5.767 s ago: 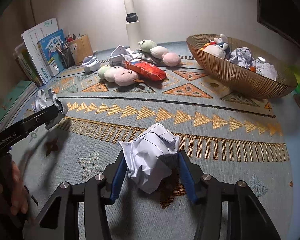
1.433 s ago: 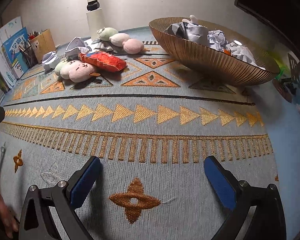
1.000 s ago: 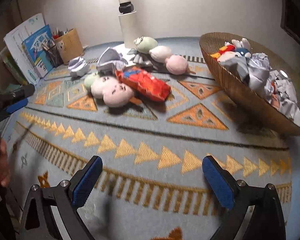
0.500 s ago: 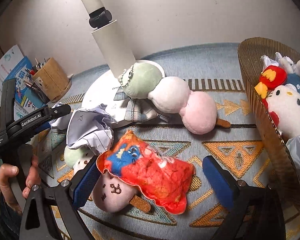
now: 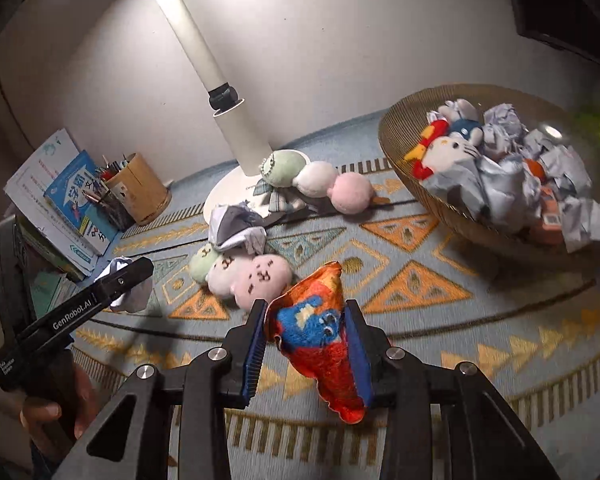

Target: Organize objects

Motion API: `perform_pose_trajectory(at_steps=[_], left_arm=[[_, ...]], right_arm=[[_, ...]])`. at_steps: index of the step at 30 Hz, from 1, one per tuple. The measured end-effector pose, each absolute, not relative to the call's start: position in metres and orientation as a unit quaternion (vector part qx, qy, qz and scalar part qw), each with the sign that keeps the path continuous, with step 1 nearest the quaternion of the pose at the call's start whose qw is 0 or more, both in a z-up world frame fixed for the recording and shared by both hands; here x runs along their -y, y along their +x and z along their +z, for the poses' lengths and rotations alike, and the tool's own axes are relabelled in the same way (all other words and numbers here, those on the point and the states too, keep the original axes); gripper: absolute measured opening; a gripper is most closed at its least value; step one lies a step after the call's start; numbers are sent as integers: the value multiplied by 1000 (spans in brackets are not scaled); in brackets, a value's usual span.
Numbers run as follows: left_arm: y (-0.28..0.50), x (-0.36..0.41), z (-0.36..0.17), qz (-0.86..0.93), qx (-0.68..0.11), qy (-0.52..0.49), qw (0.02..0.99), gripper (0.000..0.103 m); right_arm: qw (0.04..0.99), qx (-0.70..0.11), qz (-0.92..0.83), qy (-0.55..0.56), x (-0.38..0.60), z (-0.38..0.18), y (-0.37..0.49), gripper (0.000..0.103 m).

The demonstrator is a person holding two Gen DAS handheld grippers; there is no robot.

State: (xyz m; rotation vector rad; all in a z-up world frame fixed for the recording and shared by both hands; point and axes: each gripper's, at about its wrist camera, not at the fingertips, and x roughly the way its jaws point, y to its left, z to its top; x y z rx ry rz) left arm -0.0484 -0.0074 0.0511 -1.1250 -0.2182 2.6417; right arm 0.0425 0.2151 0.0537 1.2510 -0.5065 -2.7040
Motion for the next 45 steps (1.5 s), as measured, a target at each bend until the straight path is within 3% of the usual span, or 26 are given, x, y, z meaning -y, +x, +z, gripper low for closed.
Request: perform_pose_trajectory(at_steps=[4, 7, 8, 11, 17, 22, 28, 32, 40, 42, 43, 44, 45], left_arm=[[-11, -11, 37, 908, 50, -392, 138, 50], [8, -22, 35, 917, 25, -383, 106, 51], [14, -22, 35, 920, 26, -376, 110, 53], [22, -22, 31, 923, 33, -366, 116, 53], [28, -30, 36, 938, 9, -336, 92, 55], [27, -24, 35, 936, 21, -339, 95, 55], [26, -5, 36, 937, 66, -335, 76, 55], [24, -7, 34, 936, 64, -338, 79, 55], [23, -8, 33, 935, 62, -342, 75, 55], [22, -5, 33, 933, 70, -344, 75, 55], [22, -4, 33, 933, 73, -344, 76, 55], [22, -3, 33, 932, 75, -345, 77, 55], [21, -3, 33, 932, 76, -345, 78, 55]], right_arm=[[101, 238, -852, 456, -226, 37, 61, 40], [149, 192, -861, 447, -218, 41, 63, 56], [148, 171, -873, 432, -217, 43, 69, 65], [111, 123, -899, 406, -226, 43, 87, 80], [144, 132, -890, 412, -237, 29, 95, 96], [174, 76, -874, 447, -201, 23, 88, 97], [311, 66, -842, 435, -162, 37, 114, 98], [246, 66, -871, 420, -187, 47, 112, 98], [184, -106, -873, 440, -156, 22, 76, 97], [187, -113, -864, 454, -152, 13, 70, 84], [176, -110, -870, 448, -152, 13, 70, 83], [158, -104, -875, 446, -153, 14, 70, 74], [137, -89, -877, 451, -157, 16, 68, 57]])
